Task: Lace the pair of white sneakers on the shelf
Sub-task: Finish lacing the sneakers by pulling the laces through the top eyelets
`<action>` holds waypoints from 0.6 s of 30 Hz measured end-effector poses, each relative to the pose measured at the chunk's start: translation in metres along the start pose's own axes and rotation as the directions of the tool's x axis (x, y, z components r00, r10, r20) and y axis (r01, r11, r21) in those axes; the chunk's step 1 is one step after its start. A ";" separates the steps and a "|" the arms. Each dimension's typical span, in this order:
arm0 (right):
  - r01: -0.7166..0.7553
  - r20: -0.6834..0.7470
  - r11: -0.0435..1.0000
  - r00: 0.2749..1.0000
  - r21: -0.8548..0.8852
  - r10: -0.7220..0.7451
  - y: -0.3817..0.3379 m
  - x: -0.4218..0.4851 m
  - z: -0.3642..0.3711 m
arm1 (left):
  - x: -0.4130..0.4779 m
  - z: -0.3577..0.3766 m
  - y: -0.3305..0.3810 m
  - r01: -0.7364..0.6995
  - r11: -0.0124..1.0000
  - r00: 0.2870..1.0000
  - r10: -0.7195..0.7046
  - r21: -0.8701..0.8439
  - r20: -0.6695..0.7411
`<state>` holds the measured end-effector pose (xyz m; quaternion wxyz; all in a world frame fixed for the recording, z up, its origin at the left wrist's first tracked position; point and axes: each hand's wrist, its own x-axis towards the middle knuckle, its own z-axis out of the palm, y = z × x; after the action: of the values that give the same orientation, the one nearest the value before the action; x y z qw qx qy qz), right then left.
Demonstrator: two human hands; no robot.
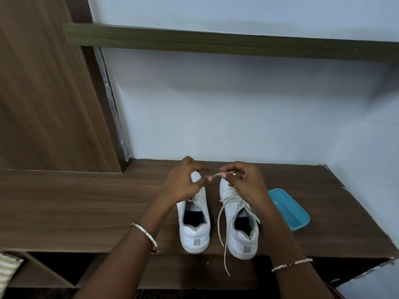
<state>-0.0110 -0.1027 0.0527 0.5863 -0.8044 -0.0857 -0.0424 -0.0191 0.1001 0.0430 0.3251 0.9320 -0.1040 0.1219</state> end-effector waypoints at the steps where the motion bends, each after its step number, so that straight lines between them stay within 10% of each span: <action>1: 0.011 0.018 1.000 1.000 0.018 -0.012 -0.004 -0.001 0.003 | 0.001 0.004 0.004 -0.039 0.999 0.999 0.039 -0.006 0.013; 18: -0.050 -0.074 0.993 0.996 0.104 0.058 0.004 -0.006 -0.014 | 0.002 -0.004 -0.031 0.269 0.961 0.961 -0.271 -0.059 -0.043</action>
<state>-0.0162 -0.1176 0.0523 0.6306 -0.7731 -0.0435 -0.0531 -0.0095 0.1260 0.0287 0.3657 0.9252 0.0291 0.0971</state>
